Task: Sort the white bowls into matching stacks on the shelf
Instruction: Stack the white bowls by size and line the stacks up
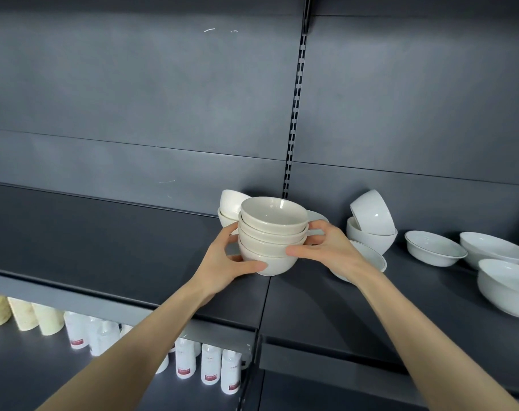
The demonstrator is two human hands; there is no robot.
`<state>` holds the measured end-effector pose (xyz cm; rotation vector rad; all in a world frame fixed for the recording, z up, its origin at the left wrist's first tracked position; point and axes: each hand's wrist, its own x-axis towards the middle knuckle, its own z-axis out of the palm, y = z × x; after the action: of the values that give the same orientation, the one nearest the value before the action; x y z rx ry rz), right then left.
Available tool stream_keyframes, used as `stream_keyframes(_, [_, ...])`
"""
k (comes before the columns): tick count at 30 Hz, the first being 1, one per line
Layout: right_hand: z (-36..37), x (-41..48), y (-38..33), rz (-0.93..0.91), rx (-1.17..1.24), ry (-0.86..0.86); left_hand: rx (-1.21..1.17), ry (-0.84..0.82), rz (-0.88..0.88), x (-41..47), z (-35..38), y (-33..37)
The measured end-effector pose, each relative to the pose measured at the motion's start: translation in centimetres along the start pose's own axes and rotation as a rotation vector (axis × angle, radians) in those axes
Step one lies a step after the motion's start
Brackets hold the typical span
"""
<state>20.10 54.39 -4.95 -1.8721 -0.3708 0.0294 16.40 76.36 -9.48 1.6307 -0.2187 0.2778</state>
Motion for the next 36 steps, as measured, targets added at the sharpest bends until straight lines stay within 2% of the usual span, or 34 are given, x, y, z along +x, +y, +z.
stream_keyframes(5, [0.4,-0.3,-0.4,-0.002,0.032,-0.025,0.074,0.009,-0.085,0.1,0.0,-0.2])
stream_keyframes(21, [-0.7,-0.6,0.4,-0.007,0.023,-0.030,0.147,0.069,-0.104,-0.8,1.2,0.9])
stream_keyframes(36, [-3.7,-1.0,-3.4,-0.098,0.040,-0.042,0.137,0.153,-0.009,-0.4,3.0,4.5])
